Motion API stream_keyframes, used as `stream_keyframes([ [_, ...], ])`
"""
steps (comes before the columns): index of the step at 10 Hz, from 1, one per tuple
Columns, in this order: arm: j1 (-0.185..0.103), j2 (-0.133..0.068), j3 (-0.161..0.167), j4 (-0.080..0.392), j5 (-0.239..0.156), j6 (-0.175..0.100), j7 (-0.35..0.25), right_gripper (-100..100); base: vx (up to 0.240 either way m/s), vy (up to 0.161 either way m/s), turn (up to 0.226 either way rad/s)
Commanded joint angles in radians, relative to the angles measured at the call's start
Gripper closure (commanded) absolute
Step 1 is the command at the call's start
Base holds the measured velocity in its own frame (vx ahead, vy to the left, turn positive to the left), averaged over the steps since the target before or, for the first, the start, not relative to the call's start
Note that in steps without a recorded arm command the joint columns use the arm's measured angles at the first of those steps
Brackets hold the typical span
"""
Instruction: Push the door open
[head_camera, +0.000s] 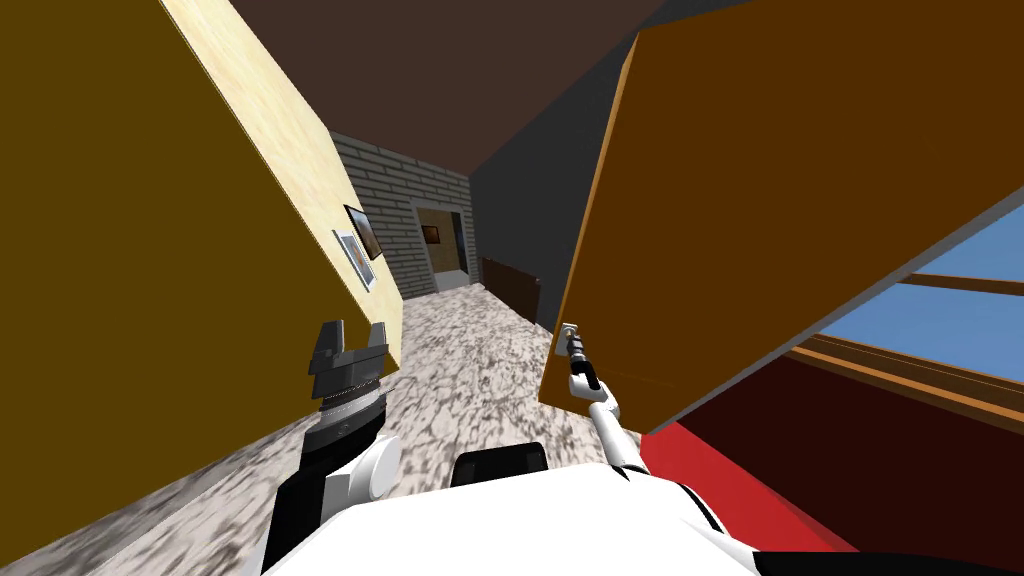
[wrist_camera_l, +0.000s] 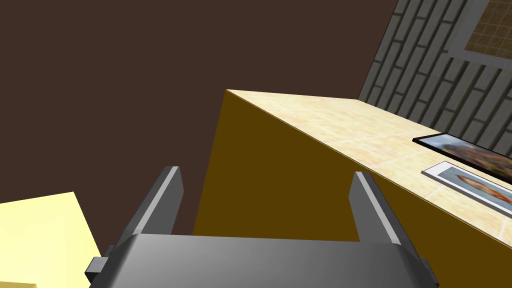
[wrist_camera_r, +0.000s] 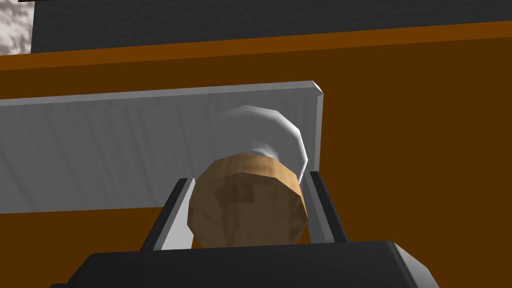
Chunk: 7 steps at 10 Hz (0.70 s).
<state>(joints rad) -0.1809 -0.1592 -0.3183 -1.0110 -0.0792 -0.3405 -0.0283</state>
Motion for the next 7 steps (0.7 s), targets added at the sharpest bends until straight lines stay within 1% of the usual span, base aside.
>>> stream_keyframes([
  [1,0.002,-0.004,-0.030,-0.001,-0.004,0.000,0.009,100,0.191,0.066,-0.091],
  [4,0.005,-0.006,-0.052,-0.002,-0.008,0.000,0.014,100,0.182,0.072,-0.052],
  [5,0.011,-0.004,-0.045,-0.003,-0.007,0.002,0.013,100,0.072,0.015,-0.026],
  [6,0.012,-0.007,-0.064,-0.004,-0.010,0.001,0.016,100,0.136,0.006,-0.033],
  [7,0.013,-0.007,-0.068,-0.005,-0.011,0.001,0.017,100,0.200,0.019,-0.037],
])
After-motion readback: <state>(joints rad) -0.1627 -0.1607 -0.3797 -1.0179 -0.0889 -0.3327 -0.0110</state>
